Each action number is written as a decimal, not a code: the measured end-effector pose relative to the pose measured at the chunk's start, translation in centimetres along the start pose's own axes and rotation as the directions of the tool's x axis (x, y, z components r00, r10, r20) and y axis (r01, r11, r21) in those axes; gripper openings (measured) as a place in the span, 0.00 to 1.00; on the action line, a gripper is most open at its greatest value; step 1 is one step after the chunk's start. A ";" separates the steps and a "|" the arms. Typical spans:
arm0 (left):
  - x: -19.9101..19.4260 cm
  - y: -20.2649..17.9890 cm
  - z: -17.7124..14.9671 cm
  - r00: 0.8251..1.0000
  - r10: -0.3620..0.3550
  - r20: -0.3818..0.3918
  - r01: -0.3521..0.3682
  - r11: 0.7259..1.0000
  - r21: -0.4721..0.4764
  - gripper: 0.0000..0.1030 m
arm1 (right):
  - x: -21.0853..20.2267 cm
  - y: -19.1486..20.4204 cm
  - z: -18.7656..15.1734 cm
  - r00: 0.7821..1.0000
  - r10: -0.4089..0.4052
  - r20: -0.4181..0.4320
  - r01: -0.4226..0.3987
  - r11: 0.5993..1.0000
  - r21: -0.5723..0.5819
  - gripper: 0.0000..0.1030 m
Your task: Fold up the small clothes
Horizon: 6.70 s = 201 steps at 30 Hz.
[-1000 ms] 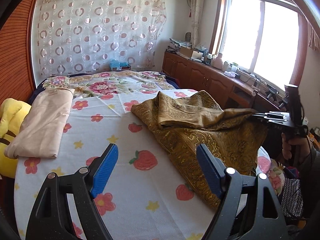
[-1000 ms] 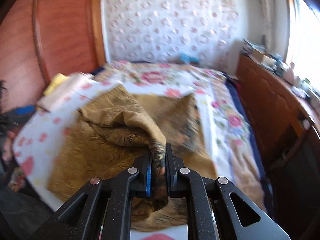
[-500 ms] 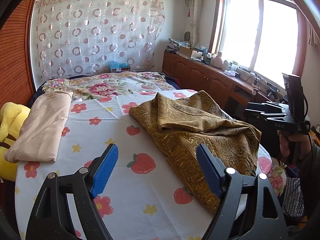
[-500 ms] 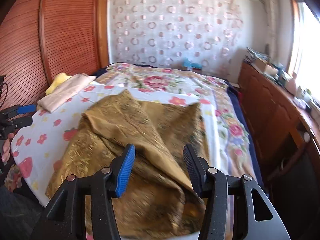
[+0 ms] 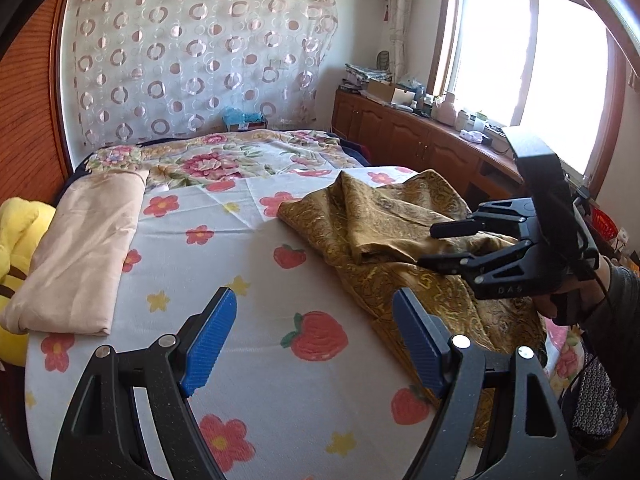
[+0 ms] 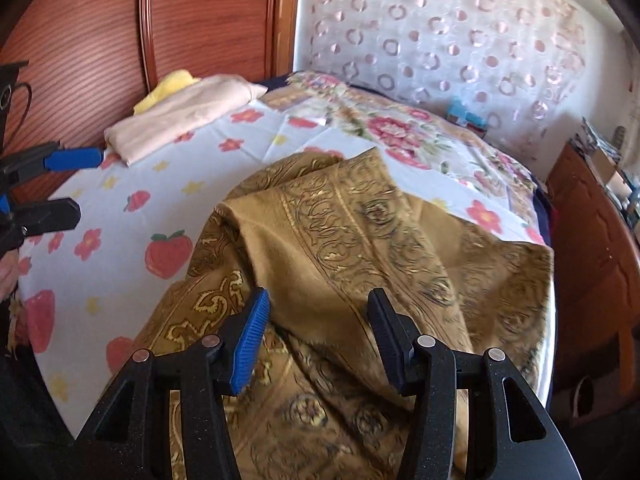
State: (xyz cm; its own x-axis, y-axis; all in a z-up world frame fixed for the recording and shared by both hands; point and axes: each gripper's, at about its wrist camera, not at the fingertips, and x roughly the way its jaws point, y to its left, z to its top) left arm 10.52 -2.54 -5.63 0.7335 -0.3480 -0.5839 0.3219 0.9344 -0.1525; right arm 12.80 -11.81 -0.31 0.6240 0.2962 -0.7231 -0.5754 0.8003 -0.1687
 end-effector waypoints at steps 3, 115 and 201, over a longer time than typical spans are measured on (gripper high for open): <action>0.6 0.6 -0.2 1.000 -0.007 -0.016 0.007 1.000 -0.013 0.79 | 1.4 0.0 0.9 0.999 0.023 -0.035 -0.024 0.999 -0.027 0.52; -20.8 -0.6 13.1 0.872 -0.028 0.488 -0.003 0.998 0.063 0.05 | -24.7 -3.9 -0.3 0.802 -0.078 0.592 0.022 0.995 0.101 0.06; -5.9 2.8 -7.8 0.988 -0.127 -0.091 0.113 0.983 -0.146 0.06 | -10.1 -3.7 -15.0 0.986 -0.037 0.161 0.007 0.983 0.182 0.63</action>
State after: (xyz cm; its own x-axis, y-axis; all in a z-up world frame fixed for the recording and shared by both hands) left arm 2.43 2.75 -8.84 0.6291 -0.4557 -0.6297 0.3118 0.8900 -0.3326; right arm 0.70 -25.62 -2.46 0.7221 0.3462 -0.5989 -0.4647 0.8841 -0.0491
